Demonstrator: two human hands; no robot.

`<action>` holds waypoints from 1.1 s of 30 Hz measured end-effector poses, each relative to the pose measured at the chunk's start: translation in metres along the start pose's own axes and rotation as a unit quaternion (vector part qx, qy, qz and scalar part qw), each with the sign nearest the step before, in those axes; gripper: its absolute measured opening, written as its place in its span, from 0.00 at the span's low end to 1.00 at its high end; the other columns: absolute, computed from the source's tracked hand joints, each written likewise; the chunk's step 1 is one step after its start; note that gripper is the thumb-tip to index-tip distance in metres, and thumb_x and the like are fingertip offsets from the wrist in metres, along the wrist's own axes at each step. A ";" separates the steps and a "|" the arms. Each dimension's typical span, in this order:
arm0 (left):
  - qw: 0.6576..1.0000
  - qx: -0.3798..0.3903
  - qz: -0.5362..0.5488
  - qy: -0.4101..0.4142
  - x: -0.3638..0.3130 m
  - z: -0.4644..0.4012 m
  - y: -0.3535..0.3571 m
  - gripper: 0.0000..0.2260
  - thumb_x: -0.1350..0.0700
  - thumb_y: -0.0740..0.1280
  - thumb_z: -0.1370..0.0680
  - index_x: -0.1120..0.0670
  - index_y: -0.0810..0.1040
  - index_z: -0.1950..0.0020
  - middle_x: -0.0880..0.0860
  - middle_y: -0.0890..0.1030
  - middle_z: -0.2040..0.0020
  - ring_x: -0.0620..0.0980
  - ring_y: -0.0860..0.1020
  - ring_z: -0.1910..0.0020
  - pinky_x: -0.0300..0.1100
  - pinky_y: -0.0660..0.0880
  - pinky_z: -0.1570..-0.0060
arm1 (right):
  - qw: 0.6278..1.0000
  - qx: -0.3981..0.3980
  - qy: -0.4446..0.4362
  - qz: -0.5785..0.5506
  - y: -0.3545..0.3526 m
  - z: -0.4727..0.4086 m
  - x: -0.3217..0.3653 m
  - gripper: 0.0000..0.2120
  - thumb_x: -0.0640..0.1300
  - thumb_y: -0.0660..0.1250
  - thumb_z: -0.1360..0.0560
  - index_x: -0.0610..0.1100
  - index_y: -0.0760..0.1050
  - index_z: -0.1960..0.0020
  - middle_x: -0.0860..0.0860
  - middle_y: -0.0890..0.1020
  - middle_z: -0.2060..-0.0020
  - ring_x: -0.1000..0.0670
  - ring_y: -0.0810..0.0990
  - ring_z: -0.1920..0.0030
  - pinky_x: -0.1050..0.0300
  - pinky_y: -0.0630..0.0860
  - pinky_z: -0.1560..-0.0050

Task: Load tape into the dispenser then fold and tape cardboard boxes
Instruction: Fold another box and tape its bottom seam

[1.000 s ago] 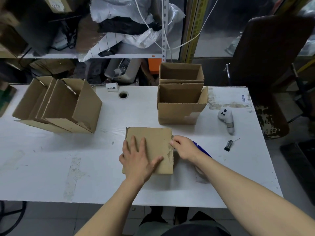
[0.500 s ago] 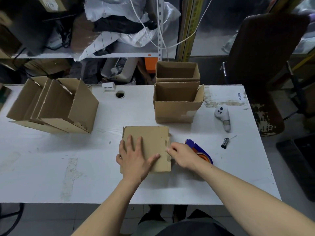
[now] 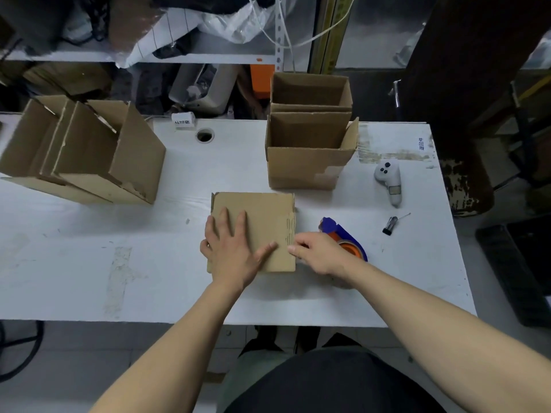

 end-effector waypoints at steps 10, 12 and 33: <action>1.000 0.011 0.005 0.009 0.001 -0.003 0.001 0.46 0.20 0.59 0.30 0.43 0.56 0.18 0.52 0.47 0.16 0.59 0.42 0.18 0.63 0.51 0.25 | 0.962 -0.184 0.015 0.202 -0.048 0.011 -0.048 0.07 0.38 0.64 0.24 0.43 0.72 0.46 0.47 0.74 0.49 0.43 0.73 0.48 0.48 0.72 0.49; 1.000 0.011 0.006 0.017 -0.001 -0.005 0.000 0.46 0.20 0.60 0.29 0.43 0.56 0.18 0.52 0.47 0.16 0.59 0.43 0.18 0.64 0.52 0.25 | 0.945 -0.171 0.084 0.266 -0.052 0.009 -0.074 0.18 0.37 0.65 0.28 0.41 0.70 0.38 0.44 0.71 0.43 0.41 0.69 0.43 0.49 0.71 0.43; 0.821 0.235 0.515 -0.077 -0.109 0.042 -0.045 0.17 0.39 0.70 0.20 0.53 0.86 0.46 0.50 0.88 0.50 0.48 0.86 0.46 0.50 0.81 0.41 | 0.961 -0.251 -0.105 -0.054 -0.098 0.068 -0.010 0.35 0.37 0.82 0.33 0.54 0.70 0.33 0.59 0.76 0.44 0.59 0.74 0.48 0.74 0.69 0.49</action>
Point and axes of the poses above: each hand's wrist, its own z-axis away from the middle knuckle, its own y-axis out of the palm, x = y × z, the point moved 8 cm from there along -z, towards the middle knuckle
